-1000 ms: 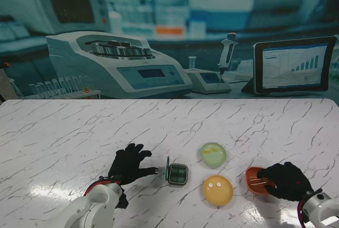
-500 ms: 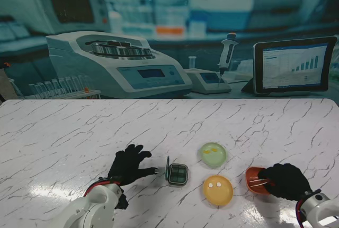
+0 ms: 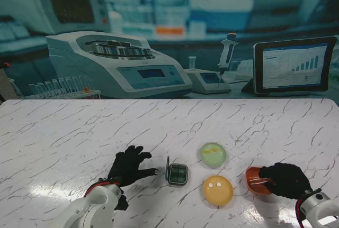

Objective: Refill the pill box with tweezers

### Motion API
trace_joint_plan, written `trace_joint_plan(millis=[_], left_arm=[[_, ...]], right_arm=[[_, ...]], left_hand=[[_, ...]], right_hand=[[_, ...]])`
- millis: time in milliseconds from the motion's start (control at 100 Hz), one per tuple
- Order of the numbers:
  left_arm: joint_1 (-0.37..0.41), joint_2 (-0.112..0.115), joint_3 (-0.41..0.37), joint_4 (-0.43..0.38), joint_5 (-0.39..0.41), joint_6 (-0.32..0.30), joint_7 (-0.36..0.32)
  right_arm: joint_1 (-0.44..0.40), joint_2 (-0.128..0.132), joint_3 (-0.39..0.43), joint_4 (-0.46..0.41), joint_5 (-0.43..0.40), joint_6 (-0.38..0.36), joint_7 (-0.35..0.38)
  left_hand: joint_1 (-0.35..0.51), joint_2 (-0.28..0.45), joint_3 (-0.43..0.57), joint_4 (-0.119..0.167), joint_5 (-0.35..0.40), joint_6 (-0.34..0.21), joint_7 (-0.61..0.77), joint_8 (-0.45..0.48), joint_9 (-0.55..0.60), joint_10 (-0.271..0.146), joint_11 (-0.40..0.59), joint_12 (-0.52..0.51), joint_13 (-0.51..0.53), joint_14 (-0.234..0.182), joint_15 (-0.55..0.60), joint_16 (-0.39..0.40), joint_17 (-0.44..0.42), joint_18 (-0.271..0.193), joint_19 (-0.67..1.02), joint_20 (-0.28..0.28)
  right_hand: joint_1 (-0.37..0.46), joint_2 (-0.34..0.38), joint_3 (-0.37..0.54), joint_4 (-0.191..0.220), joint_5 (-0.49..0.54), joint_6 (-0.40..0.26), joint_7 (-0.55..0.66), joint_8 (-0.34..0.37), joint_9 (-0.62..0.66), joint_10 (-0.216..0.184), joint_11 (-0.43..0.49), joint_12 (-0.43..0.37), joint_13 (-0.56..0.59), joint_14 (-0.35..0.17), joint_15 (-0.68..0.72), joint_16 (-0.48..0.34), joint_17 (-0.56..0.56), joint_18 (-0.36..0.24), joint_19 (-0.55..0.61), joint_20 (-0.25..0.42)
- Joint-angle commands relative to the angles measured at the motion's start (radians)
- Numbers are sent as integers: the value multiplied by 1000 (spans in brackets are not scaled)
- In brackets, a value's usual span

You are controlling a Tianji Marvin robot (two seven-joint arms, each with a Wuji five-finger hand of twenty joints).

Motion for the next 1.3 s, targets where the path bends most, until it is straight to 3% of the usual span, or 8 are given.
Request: trace_joint_plan(millis=[0, 550, 770, 1290], left_arm=[[7, -6, 2, 4, -8, -27, -11], [-1, -3, 6, 7, -16, -23, -32], [-2, -3, 5, 10, -21, -23, -36], [-1, 2, -8, 0, 7, -8, -56]], right_arm=[[-6, -8, -2, 8, 3, 2, -9], [-23, -17, 41, -21, 20, -8, -26], [-53, -19, 80, -69, 10, -13, -12], [-137, -31, 147, -205, -5, -83, -30]], left_hand=[[-9, 51, 7, 28, 13, -28, -10, 5, 9, 3, -16, 2, -15, 1, -6, 13, -17, 29, -30, -9], [-11, 54, 8, 29, 5, -39, -19, -2, -4, 2, -24, -4, -25, -3, -18, 10, -14, 24, -66, -12], [-12, 56, 9, 29, -1, -44, -24, -4, -10, 2, -26, -6, -29, -3, -22, 9, -14, 23, -76, -10], [-16, 54, 8, 30, -9, -36, -37, -13, -15, 0, -29, -10, -34, -7, -26, 7, -12, 15, -89, -4]], right_hand=[[59, -2, 50, -22, 36, -40, 58, 12, 47, 83, 47, 20, 22, 19, 37, 21, 38, -353, 39, 17], [41, 14, 52, -14, 46, -31, 69, 28, 48, 121, 191, 57, 62, 19, 168, 94, 108, -396, 104, 62], [29, 23, 32, -6, 45, -34, 65, 29, 41, 124, 268, 88, 72, 3, 233, 137, 112, -427, 178, 88], [22, 30, 10, 1, 59, -20, 72, 35, 62, 133, 325, 113, 116, -1, 290, 168, 152, -472, 264, 67]])
